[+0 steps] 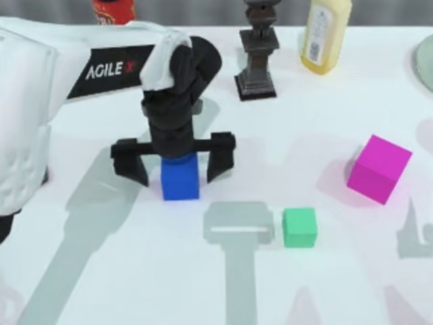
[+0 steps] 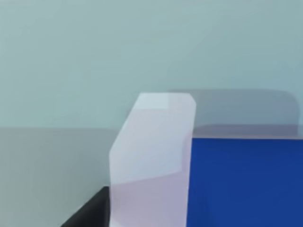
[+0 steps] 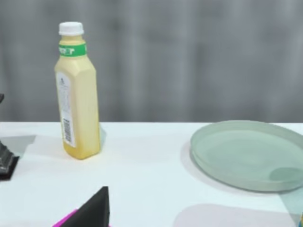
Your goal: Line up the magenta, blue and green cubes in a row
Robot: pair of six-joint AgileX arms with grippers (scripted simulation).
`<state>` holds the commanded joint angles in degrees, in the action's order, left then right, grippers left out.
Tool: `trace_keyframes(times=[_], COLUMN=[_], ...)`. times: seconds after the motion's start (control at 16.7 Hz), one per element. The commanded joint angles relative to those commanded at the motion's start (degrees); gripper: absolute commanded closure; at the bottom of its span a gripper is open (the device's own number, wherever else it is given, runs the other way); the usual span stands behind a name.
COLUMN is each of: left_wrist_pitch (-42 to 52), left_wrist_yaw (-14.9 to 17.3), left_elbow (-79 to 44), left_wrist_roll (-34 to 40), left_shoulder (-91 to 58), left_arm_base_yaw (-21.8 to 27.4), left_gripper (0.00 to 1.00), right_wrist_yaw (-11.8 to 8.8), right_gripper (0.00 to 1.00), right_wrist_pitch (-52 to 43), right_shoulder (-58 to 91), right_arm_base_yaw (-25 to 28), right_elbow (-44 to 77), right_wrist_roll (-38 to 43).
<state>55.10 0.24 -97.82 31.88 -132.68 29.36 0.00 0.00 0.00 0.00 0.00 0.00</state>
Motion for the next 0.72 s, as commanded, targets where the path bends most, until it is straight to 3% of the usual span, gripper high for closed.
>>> trace_keyframes(times=[0.3,0.72], left_wrist_pitch=[-0.6,-0.6], left_wrist_yaw=[0.0,0.0], left_elbow=[0.46,0.46], left_wrist_roll=[-0.01,-0.01], left_shoulder=[-0.18,-0.18], left_arm_base_yaw=[0.0,0.0], left_gripper=[0.0,0.53], right_wrist_yaw=[0.0,0.0], right_gripper=[0.0,0.0], right_wrist_pitch=[0.0,0.0], right_shoulder=[0.0,0.0], right_arm_base_yaw=[0.0,0.0], right_elbow=[0.0,0.0], right_wrist_roll=[0.0,0.0])
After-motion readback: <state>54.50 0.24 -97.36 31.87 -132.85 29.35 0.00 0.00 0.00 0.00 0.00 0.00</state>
